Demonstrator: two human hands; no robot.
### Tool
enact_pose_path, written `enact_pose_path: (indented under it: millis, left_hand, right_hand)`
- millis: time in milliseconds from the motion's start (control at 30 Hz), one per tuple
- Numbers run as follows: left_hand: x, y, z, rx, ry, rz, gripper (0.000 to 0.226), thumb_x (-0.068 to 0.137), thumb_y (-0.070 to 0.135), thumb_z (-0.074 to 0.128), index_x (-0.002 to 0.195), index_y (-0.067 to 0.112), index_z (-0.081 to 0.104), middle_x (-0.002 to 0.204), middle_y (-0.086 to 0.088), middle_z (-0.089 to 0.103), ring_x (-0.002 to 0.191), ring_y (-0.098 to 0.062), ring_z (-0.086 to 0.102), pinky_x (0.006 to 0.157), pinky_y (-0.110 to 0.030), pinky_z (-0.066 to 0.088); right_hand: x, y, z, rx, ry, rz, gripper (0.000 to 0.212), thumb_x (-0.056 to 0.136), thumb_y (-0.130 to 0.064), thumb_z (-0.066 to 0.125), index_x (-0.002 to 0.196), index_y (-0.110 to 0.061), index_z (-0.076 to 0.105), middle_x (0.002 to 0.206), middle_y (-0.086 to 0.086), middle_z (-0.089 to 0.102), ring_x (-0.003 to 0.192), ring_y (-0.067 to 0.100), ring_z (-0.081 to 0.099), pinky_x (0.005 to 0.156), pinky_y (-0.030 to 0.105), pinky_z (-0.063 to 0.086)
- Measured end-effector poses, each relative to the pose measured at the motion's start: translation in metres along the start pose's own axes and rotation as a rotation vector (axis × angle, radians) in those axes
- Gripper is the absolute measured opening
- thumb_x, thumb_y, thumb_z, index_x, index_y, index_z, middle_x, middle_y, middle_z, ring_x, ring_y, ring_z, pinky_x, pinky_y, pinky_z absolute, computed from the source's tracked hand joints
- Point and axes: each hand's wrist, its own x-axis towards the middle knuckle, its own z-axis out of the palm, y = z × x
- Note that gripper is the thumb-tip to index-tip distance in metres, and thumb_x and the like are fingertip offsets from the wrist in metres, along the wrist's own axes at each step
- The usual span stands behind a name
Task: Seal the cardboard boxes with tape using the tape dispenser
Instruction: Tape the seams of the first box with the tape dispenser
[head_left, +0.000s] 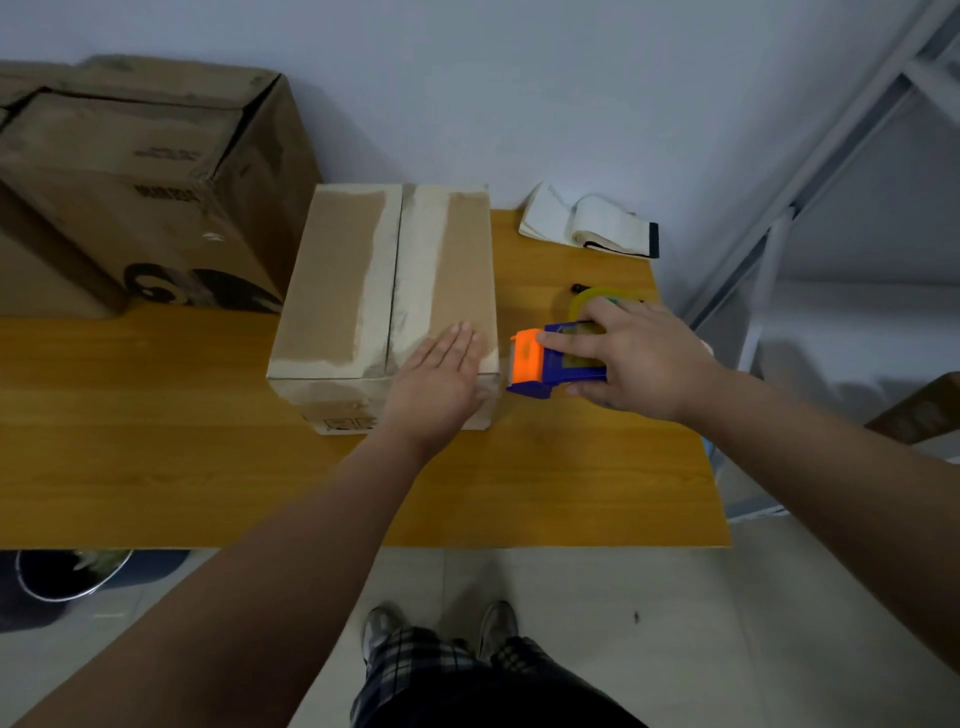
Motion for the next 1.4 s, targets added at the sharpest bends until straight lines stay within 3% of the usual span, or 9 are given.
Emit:
enact_pose_path:
  millis: [233, 500, 567, 700, 867, 967, 1100, 1267, 1400]
  left_hand:
    - [0.008, 0.017, 0.001, -0.011, -0.009, -0.085, 0.074, 0.098, 0.053, 0.023, 0.148, 0.005, 0.000, 0.157, -0.014, 0.003, 0.145, -0.022, 0.000, 0.111, -0.032, -0.010]
    - [0.006, -0.008, 0.008, 0.055, 0.042, -0.011, 0.058, 0.102, 0.036, 0.020, 0.149, 0.010, -0.001, 0.158, -0.008, 0.004, 0.145, -0.019, 0.002, 0.110, -0.031, -0.012]
    - [0.002, -0.016, 0.005, 0.038, 0.035, -0.032, 0.057, 0.102, 0.034, 0.025, 0.149, 0.010, 0.005, 0.157, -0.008, 0.009, 0.145, -0.019, 0.006, 0.113, -0.032, -0.006]
    - [-0.012, -0.010, 0.002, -0.071, 0.124, -0.102, 0.050, 0.099, 0.025, 0.046, 0.141, 0.000, 0.035, 0.146, -0.018, 0.036, 0.138, -0.029, 0.030, 0.113, -0.040, 0.018]
    - [-0.002, 0.008, 0.005, -0.096, 0.038, -0.231, 0.079, 0.092, 0.058, 0.031, 0.149, 0.006, 0.013, 0.155, -0.016, 0.014, 0.144, -0.026, 0.013, 0.115, -0.037, 0.009]
    - [0.006, 0.011, 0.004, -0.074, 0.048, -0.275, 0.069, 0.097, 0.047, 0.036, 0.149, 0.009, 0.013, 0.156, -0.015, 0.015, 0.144, -0.026, 0.013, 0.113, -0.038, 0.013]
    - [0.006, 0.010, 0.008, -0.043, 0.073, -0.239, 0.057, 0.102, 0.026, 0.032, 0.149, 0.007, 0.007, 0.157, -0.014, 0.011, 0.144, -0.024, 0.009, 0.115, -0.035, 0.003]
    - [0.007, 0.007, 0.008, -0.081, 0.075, -0.235, 0.054, 0.103, 0.032, 0.024, 0.149, 0.009, 0.010, 0.156, -0.013, 0.012, 0.145, -0.022, 0.008, 0.113, -0.033, -0.003]
    - [0.007, 0.007, 0.011, -0.068, 0.066, -0.237, 0.055, 0.102, 0.036, 0.018, 0.149, 0.010, 0.007, 0.157, -0.012, 0.009, 0.145, -0.021, 0.004, 0.113, -0.032, -0.007]
  right_hand:
    - [0.004, 0.001, 0.001, 0.017, 0.008, 0.010, 0.067, 0.086, -0.059, 0.049, 0.145, -0.045, 0.023, 0.135, 0.002, 0.041, 0.122, 0.027, 0.042, 0.098, 0.040, 0.033]
    - [0.008, -0.002, 0.004, 0.087, 0.032, 0.032, 0.066, 0.086, -0.060, 0.050, 0.145, -0.046, 0.024, 0.134, 0.003, 0.041, 0.119, 0.028, 0.043, 0.095, 0.040, 0.034]
    - [0.013, -0.010, 0.002, 0.102, 0.052, 0.021, 0.066, 0.086, -0.059, 0.050, 0.145, -0.046, 0.023, 0.133, 0.003, 0.042, 0.116, 0.027, 0.044, 0.096, 0.042, 0.038]
    - [0.021, -0.018, 0.003, 0.060, 0.075, -0.014, 0.065, 0.088, -0.057, 0.050, 0.146, -0.045, 0.021, 0.132, 0.003, 0.042, 0.114, 0.026, 0.044, 0.096, 0.041, 0.037]
    - [0.023, -0.015, 0.006, 0.052, 0.060, -0.015, 0.065, 0.088, -0.057, 0.050, 0.145, -0.045, 0.022, 0.132, 0.003, 0.042, 0.113, 0.026, 0.045, 0.095, 0.040, 0.036]
    - [0.027, -0.012, 0.005, 0.014, 0.065, -0.026, 0.065, 0.088, -0.057, 0.050, 0.145, -0.045, 0.022, 0.135, 0.003, 0.042, 0.115, 0.027, 0.044, 0.098, 0.041, 0.034]
    - [0.027, -0.009, 0.003, 0.041, 0.040, -0.024, 0.065, 0.088, -0.058, 0.049, 0.145, -0.046, 0.021, 0.136, 0.003, 0.040, 0.117, 0.026, 0.043, 0.098, 0.041, 0.036]
    - [0.006, 0.015, -0.004, 0.026, 0.025, -0.061, 0.067, 0.086, -0.058, 0.048, 0.146, -0.043, 0.023, 0.135, 0.007, 0.042, 0.114, 0.027, 0.046, 0.090, 0.039, 0.040]
    - [-0.017, 0.036, 0.004, 0.029, 0.046, -0.043, 0.066, 0.085, -0.051, 0.059, 0.144, -0.038, 0.033, 0.131, 0.011, 0.047, 0.111, 0.030, 0.050, 0.084, 0.036, 0.039]
